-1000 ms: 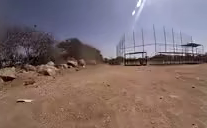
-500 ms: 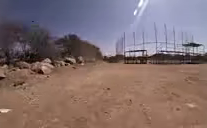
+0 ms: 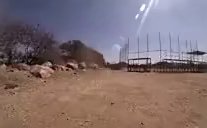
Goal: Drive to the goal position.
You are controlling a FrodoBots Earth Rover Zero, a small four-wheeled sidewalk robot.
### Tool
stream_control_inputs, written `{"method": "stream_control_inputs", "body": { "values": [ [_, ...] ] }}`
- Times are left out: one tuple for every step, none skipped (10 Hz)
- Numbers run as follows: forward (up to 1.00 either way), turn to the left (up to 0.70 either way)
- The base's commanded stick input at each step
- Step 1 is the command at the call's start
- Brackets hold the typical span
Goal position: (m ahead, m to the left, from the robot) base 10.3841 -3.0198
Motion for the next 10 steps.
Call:
{"method": "stream_control_inputs", "body": {
  "values": [
    [1.0, 0.0],
    [1.0, 0.0],
    [1.0, 0.0],
    [1.0, 0.0],
    [1.0, 0.0],
    [1.0, 0.0],
    [1.0, 0.0],
    [1.0, 0.0],
    [1.0, 0.0],
    [1.0, 0.0]
  ]
}}
